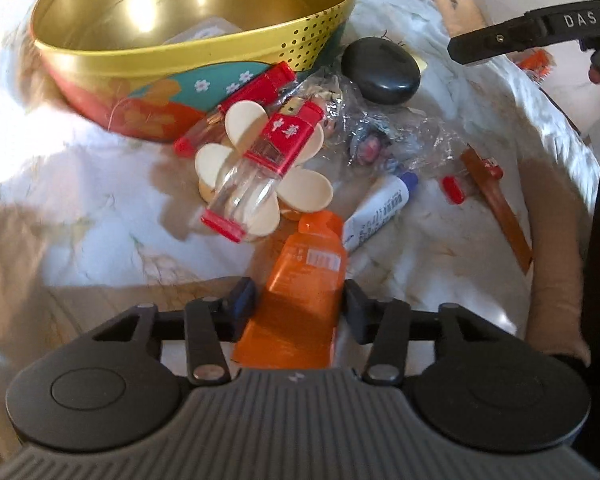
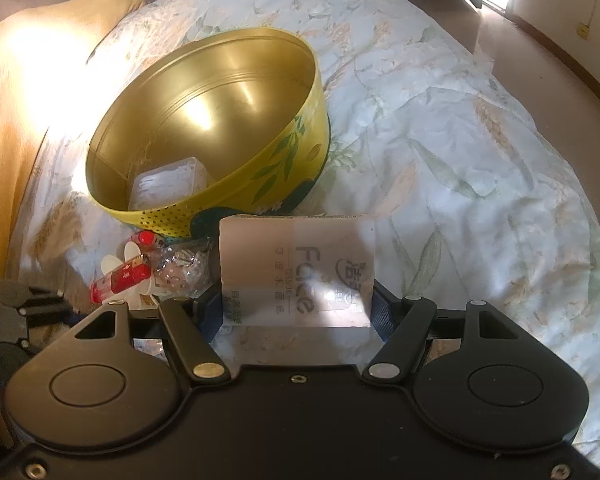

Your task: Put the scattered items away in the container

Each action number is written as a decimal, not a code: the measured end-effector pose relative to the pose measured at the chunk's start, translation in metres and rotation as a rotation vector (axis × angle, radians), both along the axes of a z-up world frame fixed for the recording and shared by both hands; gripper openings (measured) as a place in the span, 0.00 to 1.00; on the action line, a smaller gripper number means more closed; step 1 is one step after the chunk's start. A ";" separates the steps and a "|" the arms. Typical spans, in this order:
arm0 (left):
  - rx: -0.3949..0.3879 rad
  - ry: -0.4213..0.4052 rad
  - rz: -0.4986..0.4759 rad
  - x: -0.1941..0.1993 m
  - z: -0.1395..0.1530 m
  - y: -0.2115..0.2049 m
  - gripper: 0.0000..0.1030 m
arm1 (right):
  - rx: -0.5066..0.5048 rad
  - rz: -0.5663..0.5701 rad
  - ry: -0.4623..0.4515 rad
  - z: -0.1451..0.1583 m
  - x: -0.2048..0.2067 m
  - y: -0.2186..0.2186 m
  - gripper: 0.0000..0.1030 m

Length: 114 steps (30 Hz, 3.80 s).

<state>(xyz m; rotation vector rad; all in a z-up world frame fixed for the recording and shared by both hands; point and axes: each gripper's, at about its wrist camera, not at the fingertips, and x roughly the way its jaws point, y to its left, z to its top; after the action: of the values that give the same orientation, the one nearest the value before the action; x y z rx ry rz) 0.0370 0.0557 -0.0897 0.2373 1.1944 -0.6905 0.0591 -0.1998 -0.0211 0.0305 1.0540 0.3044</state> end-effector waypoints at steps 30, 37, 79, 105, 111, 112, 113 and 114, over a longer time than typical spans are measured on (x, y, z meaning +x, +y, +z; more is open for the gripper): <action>0.049 -0.120 0.002 -0.022 0.046 -0.036 0.18 | 0.033 -0.014 -0.013 0.007 -0.001 -0.008 0.67; -0.086 -0.224 0.049 -0.032 0.084 -0.028 0.17 | 0.026 0.000 -0.032 0.020 0.010 -0.005 0.67; 0.014 -0.114 -0.033 -0.023 0.039 -0.049 0.94 | -0.115 0.148 -0.126 0.046 0.082 0.069 0.96; 0.044 -0.116 -0.308 -0.015 -0.007 -0.058 1.00 | -0.043 0.059 -0.034 0.012 0.039 -0.005 0.99; 0.073 -0.096 -0.253 -0.012 -0.004 -0.067 0.92 | -0.081 0.095 0.033 -0.003 0.038 0.000 0.99; 0.068 -0.086 -0.250 -0.013 -0.002 -0.067 0.92 | -0.087 0.102 0.065 -0.006 0.036 0.000 0.99; 0.065 -0.083 -0.255 -0.016 0.000 -0.068 0.92 | -0.090 0.113 0.091 -0.010 0.034 0.001 0.99; 0.062 -0.087 -0.263 -0.019 0.003 -0.071 0.92 | -0.091 0.130 0.115 -0.012 0.031 0.001 0.99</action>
<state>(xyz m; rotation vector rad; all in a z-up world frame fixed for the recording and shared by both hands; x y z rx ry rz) 0.0178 -0.0148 -0.0863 0.4778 1.1130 -0.8633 0.0901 -0.1984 -0.0334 -0.1035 1.1852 0.3749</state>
